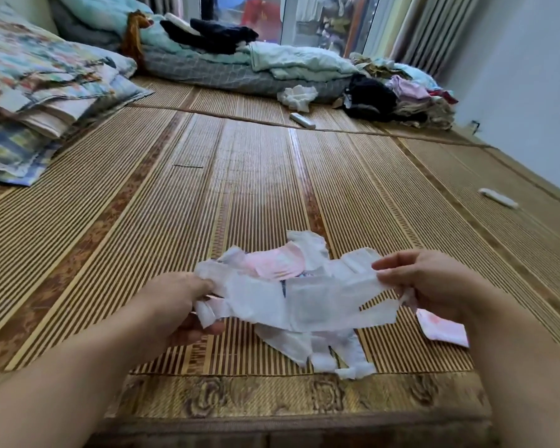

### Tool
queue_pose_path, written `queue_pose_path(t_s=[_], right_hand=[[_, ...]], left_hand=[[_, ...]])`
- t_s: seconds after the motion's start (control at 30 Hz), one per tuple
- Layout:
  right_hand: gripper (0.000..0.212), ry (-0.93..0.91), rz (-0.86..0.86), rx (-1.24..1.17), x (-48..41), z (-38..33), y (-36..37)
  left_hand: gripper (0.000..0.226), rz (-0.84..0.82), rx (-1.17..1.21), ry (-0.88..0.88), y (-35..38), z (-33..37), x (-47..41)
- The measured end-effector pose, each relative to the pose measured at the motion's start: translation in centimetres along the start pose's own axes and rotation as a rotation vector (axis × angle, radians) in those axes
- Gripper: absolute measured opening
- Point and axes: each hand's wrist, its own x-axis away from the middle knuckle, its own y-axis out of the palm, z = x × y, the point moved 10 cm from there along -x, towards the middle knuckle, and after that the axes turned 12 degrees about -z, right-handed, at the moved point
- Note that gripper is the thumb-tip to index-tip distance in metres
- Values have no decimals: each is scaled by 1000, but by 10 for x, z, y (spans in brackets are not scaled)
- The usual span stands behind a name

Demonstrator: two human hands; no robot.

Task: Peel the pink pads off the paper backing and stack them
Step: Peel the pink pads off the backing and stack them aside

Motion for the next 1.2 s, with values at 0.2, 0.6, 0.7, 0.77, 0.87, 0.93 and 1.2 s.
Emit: queue_pose_path(t_s=[0.2,0.6,0.7,0.77,0.87,0.93,1.2], right_hand=[[9,120,149,333,-8,22,-35],[11,0,182,309,-3,4,-24],[10,-91,103,219,-11,-12,12],[9,-120,64,220,-19,-18,37],[9,-137,55,343,-28,-22,65],[7,-126,65,472,-33,-21,78],[18,-99,30,786,-40,-18,92]], left_hand=[[20,-144,-191,-79,7,-5,-5],[24,-46,-196,129,-5,21,-6],[27,-35,-156,205,-5,30,-2],[26,-24,-162,224,-4,32,-1],[25,-23,-182,231,0,32,-1],[24,-25,-193,234,3,32,-1],[23,-43,-221,254,5,30,-3]])
